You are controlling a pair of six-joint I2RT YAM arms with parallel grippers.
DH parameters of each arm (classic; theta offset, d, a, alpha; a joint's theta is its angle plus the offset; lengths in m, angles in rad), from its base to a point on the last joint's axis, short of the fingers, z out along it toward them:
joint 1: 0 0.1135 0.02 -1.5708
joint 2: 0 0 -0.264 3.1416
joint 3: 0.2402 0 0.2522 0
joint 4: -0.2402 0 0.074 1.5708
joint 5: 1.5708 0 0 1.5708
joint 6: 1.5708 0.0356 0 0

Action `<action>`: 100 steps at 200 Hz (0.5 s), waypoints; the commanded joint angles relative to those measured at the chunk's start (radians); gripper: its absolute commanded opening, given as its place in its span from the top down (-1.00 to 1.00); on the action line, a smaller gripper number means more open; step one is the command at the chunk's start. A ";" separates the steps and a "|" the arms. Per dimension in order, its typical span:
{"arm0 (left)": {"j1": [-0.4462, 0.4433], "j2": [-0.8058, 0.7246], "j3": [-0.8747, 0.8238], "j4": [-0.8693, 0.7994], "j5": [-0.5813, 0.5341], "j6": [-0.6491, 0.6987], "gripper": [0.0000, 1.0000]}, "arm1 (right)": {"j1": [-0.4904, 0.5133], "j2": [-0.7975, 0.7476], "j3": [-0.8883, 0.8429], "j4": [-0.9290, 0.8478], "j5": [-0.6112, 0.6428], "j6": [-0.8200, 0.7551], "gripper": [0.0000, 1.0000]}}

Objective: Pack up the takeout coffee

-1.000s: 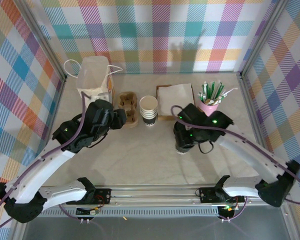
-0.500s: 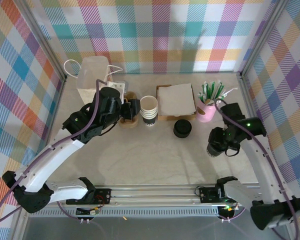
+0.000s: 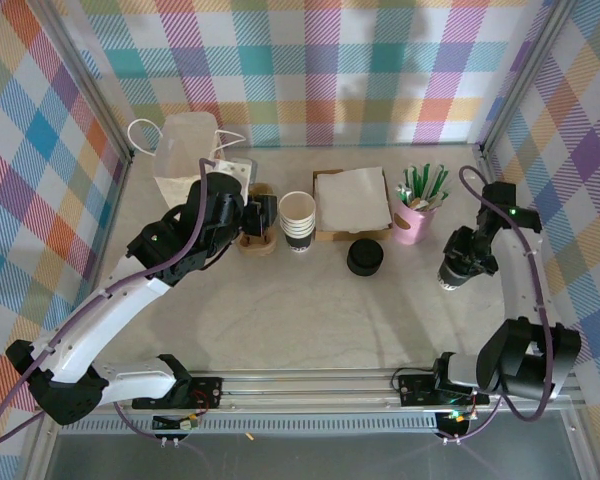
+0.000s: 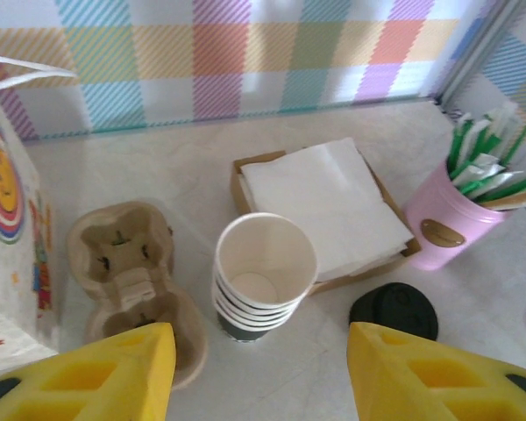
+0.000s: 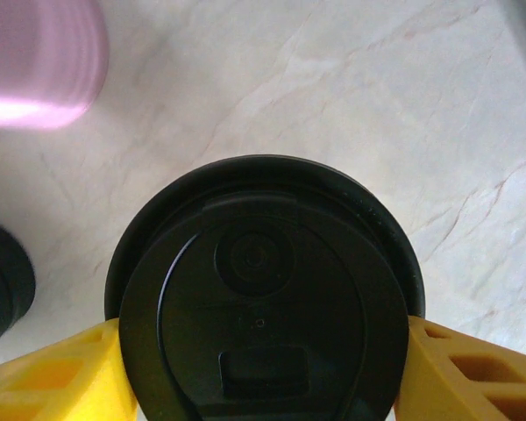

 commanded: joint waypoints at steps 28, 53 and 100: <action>0.069 -0.036 0.040 -0.076 -0.117 0.025 -0.08 | -0.053 0.113 0.065 0.109 0.035 -0.108 -0.03; 0.114 -0.048 0.045 -0.112 -0.120 0.019 -0.08 | -0.059 0.168 0.090 0.118 0.039 -0.138 -0.08; 0.164 -0.082 0.033 -0.147 -0.121 0.011 -0.07 | -0.062 0.233 0.122 0.110 0.054 -0.170 -0.20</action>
